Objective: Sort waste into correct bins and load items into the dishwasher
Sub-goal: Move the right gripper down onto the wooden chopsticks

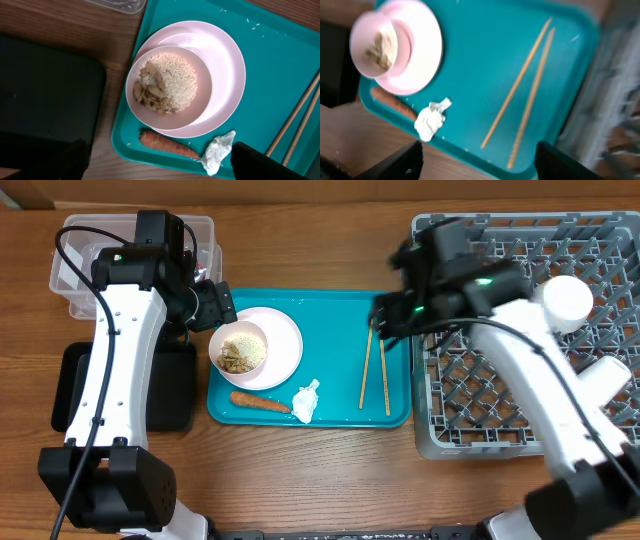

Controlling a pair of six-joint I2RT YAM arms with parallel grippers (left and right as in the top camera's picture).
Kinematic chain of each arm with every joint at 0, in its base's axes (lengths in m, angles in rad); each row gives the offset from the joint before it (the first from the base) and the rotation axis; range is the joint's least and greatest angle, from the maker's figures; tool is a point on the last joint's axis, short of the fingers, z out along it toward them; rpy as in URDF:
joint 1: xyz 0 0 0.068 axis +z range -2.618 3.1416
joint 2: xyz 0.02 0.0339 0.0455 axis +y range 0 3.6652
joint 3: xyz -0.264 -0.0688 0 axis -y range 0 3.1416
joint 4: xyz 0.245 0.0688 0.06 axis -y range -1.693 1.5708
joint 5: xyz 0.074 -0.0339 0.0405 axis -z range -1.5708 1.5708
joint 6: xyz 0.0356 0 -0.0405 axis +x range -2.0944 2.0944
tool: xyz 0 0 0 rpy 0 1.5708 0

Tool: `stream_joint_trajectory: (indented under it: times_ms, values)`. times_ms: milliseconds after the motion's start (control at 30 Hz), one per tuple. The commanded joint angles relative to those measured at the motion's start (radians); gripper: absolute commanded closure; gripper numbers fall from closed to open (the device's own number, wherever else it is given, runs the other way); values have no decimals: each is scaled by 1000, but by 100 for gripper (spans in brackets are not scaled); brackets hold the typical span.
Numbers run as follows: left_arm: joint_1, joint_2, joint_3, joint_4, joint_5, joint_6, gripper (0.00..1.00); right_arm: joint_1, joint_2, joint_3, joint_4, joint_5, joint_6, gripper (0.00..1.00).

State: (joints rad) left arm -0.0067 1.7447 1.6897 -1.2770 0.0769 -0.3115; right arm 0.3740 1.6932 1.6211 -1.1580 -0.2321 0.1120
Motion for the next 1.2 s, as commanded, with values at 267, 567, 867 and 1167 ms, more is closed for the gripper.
stream_joint_trajectory:
  times_ms: [267, 567, 867, 1167]
  values:
    - [-7, -13, 14, -18, -6, 1, 7, 127, 296, 1, 11, 144, 231, 32]
    - [-7, -13, 14, -17, -6, 1, 7, 150, 428, 1, 23, 143, 271, 40]
    - [-7, -13, 14, -17, -6, 1, 7, 150, 486, -1, 38, 146, 286, 42]
    - [-7, -13, 14, -17, -6, 1, 7, 150, 490, -5, 32, 146, 286, 71]
